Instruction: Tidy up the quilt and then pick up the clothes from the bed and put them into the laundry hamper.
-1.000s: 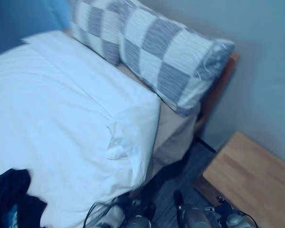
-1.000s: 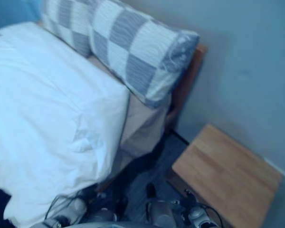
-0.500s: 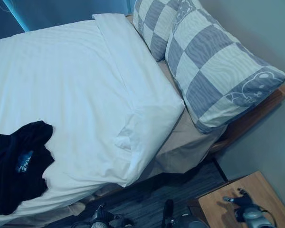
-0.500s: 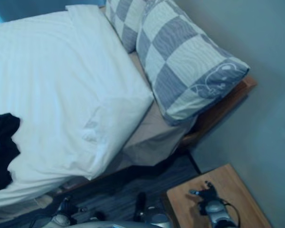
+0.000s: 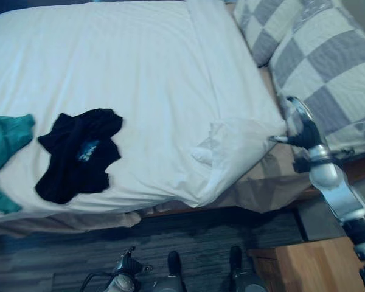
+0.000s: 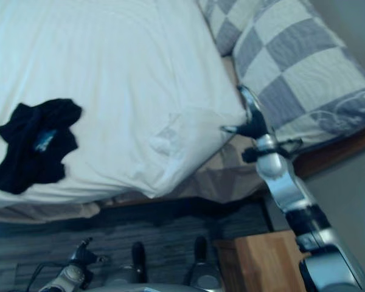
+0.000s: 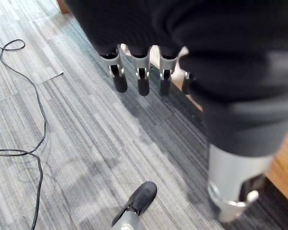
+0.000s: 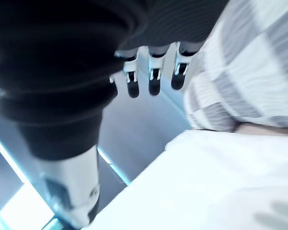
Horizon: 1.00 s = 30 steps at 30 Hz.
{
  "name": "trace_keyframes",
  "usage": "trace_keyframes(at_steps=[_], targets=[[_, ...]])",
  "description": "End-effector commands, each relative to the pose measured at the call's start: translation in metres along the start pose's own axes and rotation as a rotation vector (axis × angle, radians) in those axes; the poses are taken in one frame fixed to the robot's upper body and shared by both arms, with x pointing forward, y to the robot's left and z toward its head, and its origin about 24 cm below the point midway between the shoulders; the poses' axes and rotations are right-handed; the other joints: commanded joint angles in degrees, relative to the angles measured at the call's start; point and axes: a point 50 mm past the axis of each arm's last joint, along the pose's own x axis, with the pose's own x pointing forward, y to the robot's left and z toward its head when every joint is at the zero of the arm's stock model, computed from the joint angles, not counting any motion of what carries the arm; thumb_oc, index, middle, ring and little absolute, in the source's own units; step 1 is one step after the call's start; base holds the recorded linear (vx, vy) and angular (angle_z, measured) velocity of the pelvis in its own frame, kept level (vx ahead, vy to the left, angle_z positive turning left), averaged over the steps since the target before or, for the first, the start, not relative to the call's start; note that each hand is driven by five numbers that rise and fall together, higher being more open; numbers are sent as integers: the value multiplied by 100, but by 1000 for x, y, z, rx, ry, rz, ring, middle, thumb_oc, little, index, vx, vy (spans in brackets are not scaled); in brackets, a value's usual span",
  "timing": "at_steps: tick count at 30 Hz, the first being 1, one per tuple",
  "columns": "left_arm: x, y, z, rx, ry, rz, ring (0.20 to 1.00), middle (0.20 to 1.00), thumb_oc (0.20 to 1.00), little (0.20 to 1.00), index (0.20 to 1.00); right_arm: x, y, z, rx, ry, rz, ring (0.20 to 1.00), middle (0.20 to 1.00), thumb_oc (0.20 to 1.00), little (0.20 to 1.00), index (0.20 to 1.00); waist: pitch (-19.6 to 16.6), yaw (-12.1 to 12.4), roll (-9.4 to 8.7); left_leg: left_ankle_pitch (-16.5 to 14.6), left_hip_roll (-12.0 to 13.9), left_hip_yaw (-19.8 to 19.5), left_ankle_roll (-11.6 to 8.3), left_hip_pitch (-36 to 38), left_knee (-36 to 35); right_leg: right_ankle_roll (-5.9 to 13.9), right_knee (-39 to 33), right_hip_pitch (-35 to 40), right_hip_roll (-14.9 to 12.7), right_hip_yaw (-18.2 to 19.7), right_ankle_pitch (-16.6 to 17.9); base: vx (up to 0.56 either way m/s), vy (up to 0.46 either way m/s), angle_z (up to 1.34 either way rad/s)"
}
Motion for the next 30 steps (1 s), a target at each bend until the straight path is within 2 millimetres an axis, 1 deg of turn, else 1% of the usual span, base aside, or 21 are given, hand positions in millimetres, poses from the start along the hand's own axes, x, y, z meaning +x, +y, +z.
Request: trace_keyframes(at_steps=[1, 3, 4, 5, 6, 7, 8, 9, 10, 11, 12, 13, 14, 15, 19, 22, 25, 26, 27, 29, 30], targets=[[12, 43, 39, 70, -122, 120, 1000, 1000, 1000, 1000, 1000, 54, -17, 52, -61, -206, -54, 1000, 1000, 1000, 1000, 1000, 534, 267, -458, -785, 193, -185, -140, -370, 690, 42, 516, -236, -290, -4, -894, -159, -54, 8], [14, 56, 57, 67, -175, 166, 1000, 1000, 1000, 1000, 1000, 83, -13, 81, -112, -263, -32, 1000, 1000, 1000, 1000, 1000, 847, 467, -400, -682, 249, -348, -198, -789, 870, -15, 738, -572, -319, -117, -888, -199, -74, 16], [14, 56, 58, 65, -176, 167, 1000, 1000, 1000, 1000, 1000, 84, -13, 82, -113, -266, -33, 1000, 1000, 1000, 1000, 1000, 843, 448, -395, -685, 251, -359, -199, -818, 887, -17, 752, -593, -320, -125, -893, -181, -79, 20], [15, 64, 73, 62, -222, 194, 1000, 1000, 1000, 1000, 1000, 97, -8, 78, -213, -225, -8, 1000, 1000, 1000, 1000, 1000, 1008, 547, -336, -612, 262, -467, -245, -1105, 977, -40, 926, -833, -332, -209, -923, -96, -45, 19], [15, 64, 74, 60, -223, 195, 1000, 1000, 1000, 1000, 1000, 97, -7, 79, -214, -227, -9, 1000, 1000, 1000, 1000, 1000, 998, 530, -332, -611, 263, -477, -245, -1135, 987, -41, 939, -859, -333, -216, -928, -142, -72, 28], [16, 69, 78, 53, -236, 220, 1000, 1000, 1000, 1000, 1000, 106, -7, 65, -336, -151, 4, 1000, 1000, 1000, 1000, 1000, 1114, 588, -276, -567, 275, -558, -271, -1369, 1066, -49, 1096, -1066, -370, -273, -967, -49, -28, 35], [16, 69, 78, 51, -237, 220, 1000, 1000, 1000, 1000, 1000, 107, -6, 66, -337, -153, 3, 1000, 1000, 1000, 1000, 1000, 1104, 576, -274, -566, 274, -564, -271, -1392, 1074, -50, 1106, -1086, -371, -277, -970, -101, -48, 48], [16, 73, 79, 35, -235, 239, 1000, 1000, 1000, 1000, 1000, 109, -8, 31, -496, 4, 25, 1000, 1000, 1000, 1000, 1000, 1232, 616, -226, -562, 297, -611, -300, -1580, 1202, -52, 1287, -1281, -388, -298, -1030, -58, -20, 39], [16, 73, 79, 35, -235, 240, 1000, 1000, 1000, 1000, 1000, 109, -8, 31, -496, 3, 24, 947, 947, 947, 947, 947, 1216, 608, -228, -544, 294, -614, -296, -1605, 1196, -53, 1278, -1302, -390, -301, -1013, -74, -23, 30], [16, 74, 79, 20, -231, 247, 1000, 1000, 1000, 1000, 1000, 108, -10, 16, -535, 79, 36, 332, 332, 332, 332, 332, 1254, 624, -205, -544, 290, -645, -295, -1686, 1241, -54, 1356, -1393, -391, -302, -1032, -36, -8, 14], [16, 77, 84, 8, -236, 253, 1000, 1000, 1000, 1000, 1000, 104, -11, 2, -565, 142, 46, 200, 200, 200, 200, 200, 1311, 621, -187, -561, 295, -659, -306, -1738, 1311, -57, 1448, -1466, -391, -295, -1060, -36, -7, 13], [16, 77, 84, 7, -236, 253, 1000, 1000, 1000, 1000, 1000, 104, -11, 2, -565, 141, 45, 200, 200, 200, 200, 200, 1289, 614, -190, -542, 291, -663, -302, -1769, 1303, -57, 1438, -1493, -393, -299, -1042, -45, 8, 15], [17, 79, 86, -1, -231, 256, 1000, 1000, 1000, 1000, 1000, 94, -21, -22, -576, 255, 36, 200, 200, 200, 200, 200, 1360, 589, -150, -547, 298, -674, -300, -1831, 1369, -55, 1540, -1587, -384, -273, -1063, -35, 25, 7], [17, 73, 76, 3, -209, 245, 1000, 1000, 1000, 1000, 1000, 84, -32, -37, -554, 308, -6, 200, 200, 200, 200, 200, 1411, 546, -130, -572, 315, -660, -301, -1773, 1388, -48, 1593, -1580, -376, -254, -1085, -34, 25, 5], [16, 64, 68, -28, -180, 227, 1000, 1000, 1000, 1000, 1000, 67, -39, -44, -487, 287, -62, 200, 200, 200, 200, 200, 1386, 418, -159, -580, 333, -584, -298, -1588, 1278, -40, 1463, -1450, -343, -196, -1077, 10, 17, 1], [16, 62, 61, -68, -145, 227, 1000, 1000, 1000, 1000, 1000, 29, -48, -51, -418, 242, -117, 200, 200, 200, 200, 200, 1241, 216, -208, -581, 375, -478, -288, -1298, 1050, -39, 1217, -1235, -308, -188, -1041, 50, 19, -9], [16, 54, 54, -58, -114, 202, 1000, 1000, 1000, 1000, 1000, -25, -46, -65, -311, 270, -126, 200, 200, 200, 200, 200, 997, 15, -266, -630, 375, -394, -267, -978, 880, -38, 1004, -956, -279, -181, -1003, 97, 4, -12], [15, 52, 52, -56, -105, 192, 1000, 1000, 1000, 1000, 1000, -42, -43, -70, -276, 293, -123, 539, 539, 539, 539, 539, 910, -60, -297, -652, 365, -362, -256, -858, 817, -31, 928, -848, -264, -174, -984, 153, 3, 4], [15, 50, 51, -67, -97, 180, 1000, 1000, 1000, 1000, 1000, -74, -36, -79, -179, 366, -141, 1000, 1000, 1000, 1000, 1000, 748, -201, -340, -717, 366, -299, -240, -643, 734, -2, 818, -667, -245, -157, -970, 121, 6, 3], [15, 50, 51, -64, -97, 180, 1000, 1000, 1000, 1000, 1000, -75, -36, -80, -179, 368, -142, 1000, 1000, 1000, 1000, 1000, 730, -187, -347, -688, 358, -297, -234, -660, 717, -3, 798, -683, -250, -155, -943, 70, 15, -10], [16, 51, 51, -76, -93, 176, 1000, 1000, 1000, 1000, 1000, -104, -27, -94, -56, 488, -179, 1000, 1000, 1000, 1000, 1000, 570, -319, -386, -713, 353, -194, -212, -453, 603, 29, 718, -558, -229, -106, -916, 71, 26, -38]])
